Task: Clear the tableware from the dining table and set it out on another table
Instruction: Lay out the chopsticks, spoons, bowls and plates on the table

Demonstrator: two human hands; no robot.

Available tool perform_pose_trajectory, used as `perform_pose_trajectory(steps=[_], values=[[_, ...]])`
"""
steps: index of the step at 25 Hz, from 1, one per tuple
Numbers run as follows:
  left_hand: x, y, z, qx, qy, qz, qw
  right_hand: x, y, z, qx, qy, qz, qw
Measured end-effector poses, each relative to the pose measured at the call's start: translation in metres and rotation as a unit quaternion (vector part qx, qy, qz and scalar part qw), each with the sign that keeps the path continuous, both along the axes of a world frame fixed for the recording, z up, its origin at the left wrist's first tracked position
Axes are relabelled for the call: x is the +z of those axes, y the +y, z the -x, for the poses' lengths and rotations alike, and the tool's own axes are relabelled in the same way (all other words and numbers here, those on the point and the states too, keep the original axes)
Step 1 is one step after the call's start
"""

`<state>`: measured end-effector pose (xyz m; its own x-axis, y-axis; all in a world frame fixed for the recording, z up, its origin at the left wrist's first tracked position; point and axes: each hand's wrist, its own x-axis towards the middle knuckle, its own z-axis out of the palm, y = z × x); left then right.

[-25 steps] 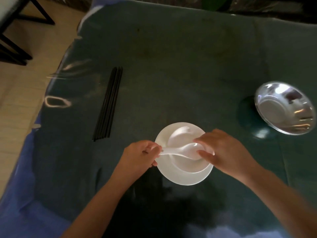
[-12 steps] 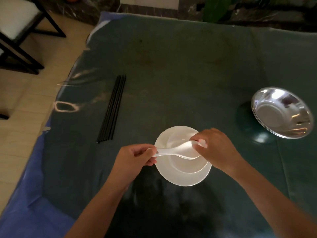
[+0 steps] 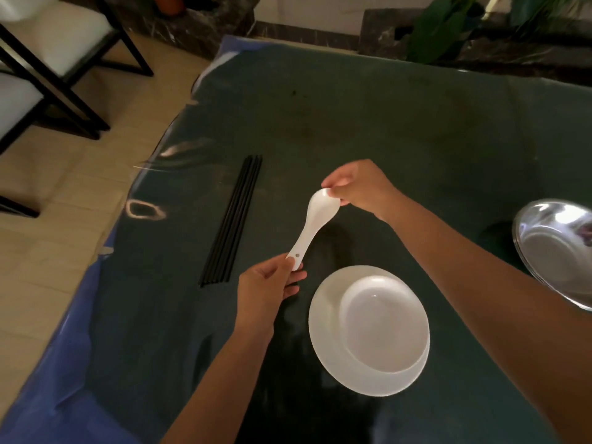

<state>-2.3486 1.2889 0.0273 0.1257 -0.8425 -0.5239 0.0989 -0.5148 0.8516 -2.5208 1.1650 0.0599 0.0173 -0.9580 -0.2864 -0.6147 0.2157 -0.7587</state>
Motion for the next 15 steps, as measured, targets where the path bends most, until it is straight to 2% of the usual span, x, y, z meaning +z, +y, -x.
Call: perform_pose_trajectory(steps=[3, 6, 10, 15], values=[[-0.018, -0.026, -0.003, -0.034, -0.102, 0.008, 0.994, -0.025, -0.036, -0.014, 0.028, 0.057, 0.009, 0.998], [-0.032, -0.044, -0.007, -0.063, -0.196, 0.038, 0.978, -0.042, -0.057, -0.022, 0.030, 0.073, 0.018, 0.997], [-0.046, -0.057, -0.006, -0.070, -0.227, 0.048, 0.970, -0.053, -0.070, -0.027, 0.032, 0.076, 0.022, 0.996], [-0.055, -0.058, 0.000, -0.098, -0.315, 0.096, 0.939, -0.062, -0.075, -0.029, 0.034, 0.070, 0.020, 0.997]])
